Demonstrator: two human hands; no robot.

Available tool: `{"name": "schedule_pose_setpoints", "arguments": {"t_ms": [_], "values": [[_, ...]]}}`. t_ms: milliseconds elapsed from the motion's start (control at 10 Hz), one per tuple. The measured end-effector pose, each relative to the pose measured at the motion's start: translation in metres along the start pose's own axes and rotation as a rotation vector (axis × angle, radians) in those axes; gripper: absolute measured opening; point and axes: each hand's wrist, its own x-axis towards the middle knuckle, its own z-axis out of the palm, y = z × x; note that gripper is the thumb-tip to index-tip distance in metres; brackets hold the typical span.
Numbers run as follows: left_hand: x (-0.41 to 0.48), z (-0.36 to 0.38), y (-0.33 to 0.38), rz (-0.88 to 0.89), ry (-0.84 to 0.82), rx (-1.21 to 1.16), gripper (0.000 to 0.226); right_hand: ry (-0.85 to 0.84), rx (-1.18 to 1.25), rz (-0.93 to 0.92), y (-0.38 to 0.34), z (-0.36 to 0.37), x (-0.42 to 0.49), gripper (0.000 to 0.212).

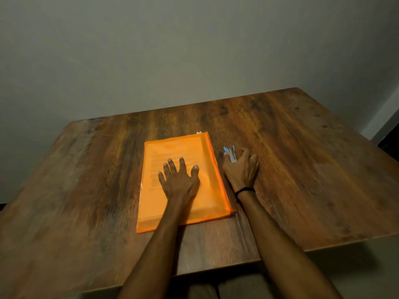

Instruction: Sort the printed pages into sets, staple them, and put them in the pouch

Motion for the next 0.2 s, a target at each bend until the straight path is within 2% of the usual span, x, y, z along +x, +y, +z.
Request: {"name": "schedule_pose_setpoints", "arguments": {"t_ms": [200], "values": [[0.052, -0.023, 0.009, -0.062, 0.120, -0.028, 0.073, 0.112, -0.076, 0.069, -0.024, 0.016, 0.053, 0.049]]}}
